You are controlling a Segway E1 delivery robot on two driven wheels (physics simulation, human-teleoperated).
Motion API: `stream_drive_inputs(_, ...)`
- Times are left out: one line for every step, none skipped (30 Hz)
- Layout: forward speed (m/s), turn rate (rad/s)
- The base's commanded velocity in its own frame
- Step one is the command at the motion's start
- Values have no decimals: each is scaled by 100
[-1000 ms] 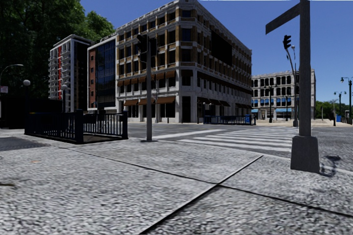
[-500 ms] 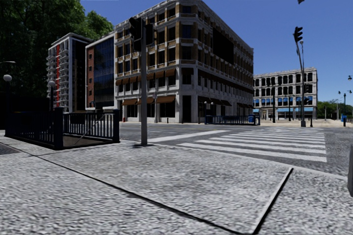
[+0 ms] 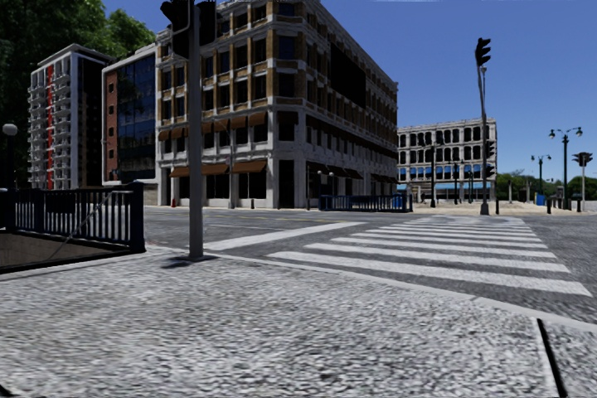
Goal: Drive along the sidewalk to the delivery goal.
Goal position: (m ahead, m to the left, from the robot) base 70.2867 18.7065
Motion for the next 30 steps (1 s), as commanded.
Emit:
stream_drive_inputs(200,-40)
stream_drive_inputs(200,-40)
stream_drive_inputs(200,-40)
stream_drive_inputs(200,-40)
stream_drive_inputs(200,-40)
stream_drive_inputs(200,-40)
stream_drive_inputs(200,-40)
stream_drive_inputs(200,-40)
stream_drive_inputs(200,-40)
stream_drive_inputs(200,-40)
stream_drive_inputs(200,-40)
stream_drive_inputs(200,-40)
stream_drive_inputs(200,-40)
stream_drive_inputs(200,-40)
stream_drive_inputs(200,-40)
stream_drive_inputs(200,-40)
stream_drive_inputs(200,-40)
stream_drive_inputs(200,-40)
stream_drive_inputs(200,-40)
stream_drive_inputs(200,-40)
stream_drive_inputs(200,-40)
stream_drive_inputs(200,-40)
stream_drive_inputs(200,-40)
stream_drive_inputs(200,-40)
stream_drive_inputs(200,-40)
stream_drive_inputs(200,-40)
stream_drive_inputs(200,-40)
stream_drive_inputs(200,-40)
stream_drive_inputs(200,-40)
stream_drive_inputs(200,-40)
